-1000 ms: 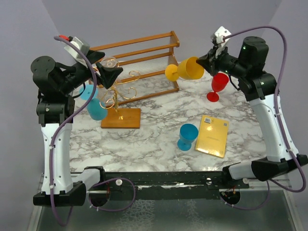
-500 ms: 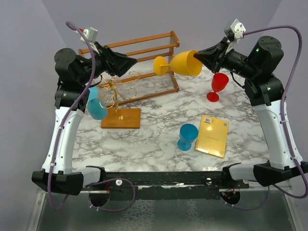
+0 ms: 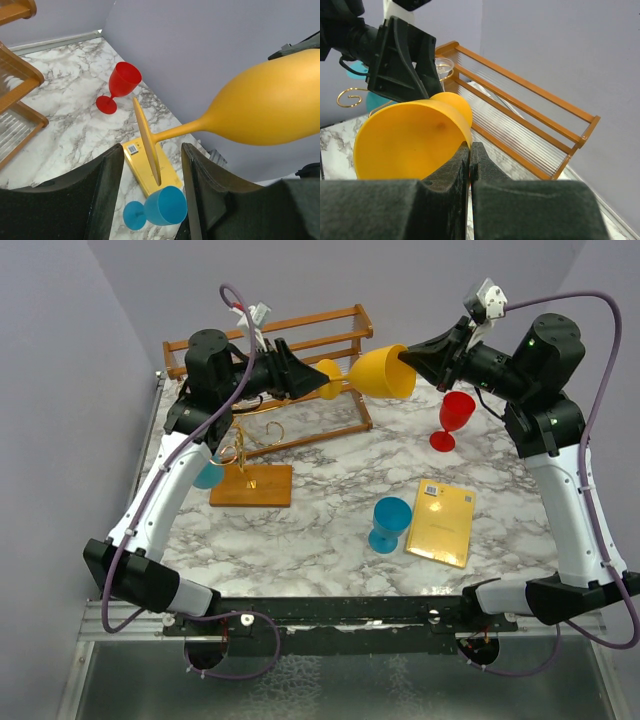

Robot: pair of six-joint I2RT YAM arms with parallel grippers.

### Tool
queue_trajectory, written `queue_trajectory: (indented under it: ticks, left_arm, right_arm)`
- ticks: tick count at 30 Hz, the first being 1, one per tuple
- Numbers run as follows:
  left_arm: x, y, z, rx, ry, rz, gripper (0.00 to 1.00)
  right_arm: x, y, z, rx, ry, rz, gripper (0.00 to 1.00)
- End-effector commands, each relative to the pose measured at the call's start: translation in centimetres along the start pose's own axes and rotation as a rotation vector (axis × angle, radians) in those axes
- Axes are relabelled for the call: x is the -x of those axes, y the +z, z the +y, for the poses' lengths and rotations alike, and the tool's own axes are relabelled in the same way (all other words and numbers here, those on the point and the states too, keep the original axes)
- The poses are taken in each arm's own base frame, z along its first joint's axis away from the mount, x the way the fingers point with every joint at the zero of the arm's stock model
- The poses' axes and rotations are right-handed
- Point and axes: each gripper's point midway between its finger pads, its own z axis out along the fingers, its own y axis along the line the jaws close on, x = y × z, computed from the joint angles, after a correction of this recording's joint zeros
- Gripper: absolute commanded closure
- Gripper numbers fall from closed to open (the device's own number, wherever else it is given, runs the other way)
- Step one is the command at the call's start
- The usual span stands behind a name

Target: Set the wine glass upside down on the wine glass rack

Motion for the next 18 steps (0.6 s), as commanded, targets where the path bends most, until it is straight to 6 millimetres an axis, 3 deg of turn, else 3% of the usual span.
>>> queue_trajectory:
  ticks: [1, 8, 15, 18]
  left_arm:
    - [0.9, 0.8, -0.8, -0.002, 0.013, -0.024, 0.52]
    - [0.4, 1.6, -0.2, 0.014, 0.003, -0.010, 0.66]
    - [0.1, 1.6, 0.2, 0.037, 0.005, -0.004, 0.68]
    - [-0.2, 1.7, 0.3, 0.042, -0.002, 0.004, 0.77]
  right_arm:
    - [0.5, 0.2, 0.0, 0.003, -0.024, -0.024, 0.99]
    - [0.0, 0.1, -0.3, -0.018, -0.041, -0.016, 0.99]
    - [-0.3, -0.1, -0.5, -0.030, -0.056, -0.010, 0.99]
    - [-0.2, -0.1, -0.4, -0.031, -0.058, -0.014, 0.99]
